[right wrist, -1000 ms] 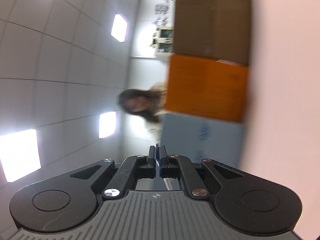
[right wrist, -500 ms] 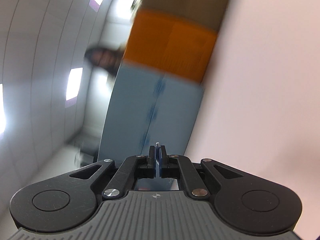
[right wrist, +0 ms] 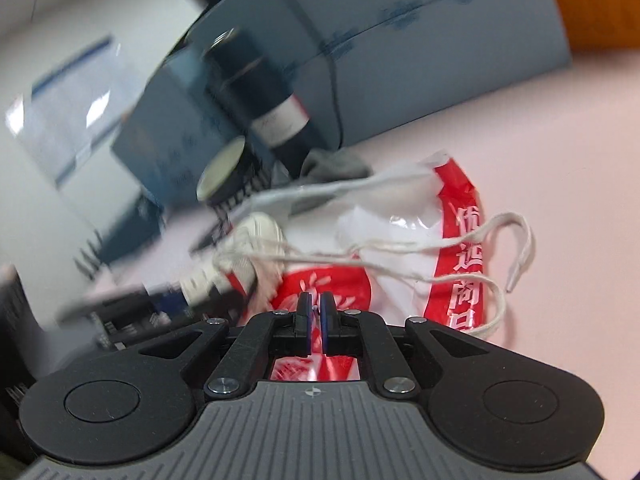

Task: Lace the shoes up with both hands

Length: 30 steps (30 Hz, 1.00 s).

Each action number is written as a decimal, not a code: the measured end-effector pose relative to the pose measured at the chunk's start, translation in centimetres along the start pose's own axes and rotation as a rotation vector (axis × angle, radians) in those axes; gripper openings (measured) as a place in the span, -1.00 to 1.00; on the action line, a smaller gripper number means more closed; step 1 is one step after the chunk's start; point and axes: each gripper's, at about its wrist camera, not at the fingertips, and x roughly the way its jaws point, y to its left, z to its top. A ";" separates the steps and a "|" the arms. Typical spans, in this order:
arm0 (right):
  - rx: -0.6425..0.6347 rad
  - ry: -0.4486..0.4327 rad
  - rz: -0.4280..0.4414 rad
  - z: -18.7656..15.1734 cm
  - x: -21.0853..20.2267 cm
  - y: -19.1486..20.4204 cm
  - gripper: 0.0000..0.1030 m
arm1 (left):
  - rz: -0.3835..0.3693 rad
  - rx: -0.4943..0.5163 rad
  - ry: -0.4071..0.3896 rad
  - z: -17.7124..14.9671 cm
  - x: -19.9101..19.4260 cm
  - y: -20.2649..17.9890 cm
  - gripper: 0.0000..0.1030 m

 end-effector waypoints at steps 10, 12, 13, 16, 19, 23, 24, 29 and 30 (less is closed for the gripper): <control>0.050 -0.122 0.015 -0.4 -1.6 0.1 -0.39 | -0.020 0.012 -0.084 -0.9 -3.1 0.8 -0.34; 0.061 -0.148 0.028 -0.2 -1.9 0.3 -0.33 | -0.015 0.008 -0.105 -1.1 -4.1 1.3 -0.28; 0.061 -0.157 0.040 -0.1 -2.0 0.5 -0.29 | -0.014 0.004 -0.115 -1.1 -4.6 1.6 -0.28; 0.032 -0.158 0.090 0.8 -2.0 1.7 -0.21 | 0.007 -0.001 -0.135 -1.3 -5.7 2.3 -0.15; -0.029 -0.123 0.144 1.6 -1.2 3.5 -0.16 | 0.046 -0.024 -0.175 -1.2 -6.6 3.1 0.15; -0.141 -0.060 0.165 2.1 0.7 6.1 -0.12 | 0.086 0.025 -0.117 -0.9 -5.4 3.3 0.20; -0.170 -0.043 0.158 2.1 1.3 6.7 -0.12 | 0.091 0.051 -0.096 -1.0 -4.8 3.2 0.20; -0.247 0.024 0.124 2.3 3.8 8.3 -0.14 | 0.103 0.102 -0.040 -1.5 -2.5 3.4 -0.59; -0.243 0.033 0.112 2.3 4.2 8.3 -0.27 | 0.085 0.064 -0.030 -1.5 -2.3 3.9 -0.67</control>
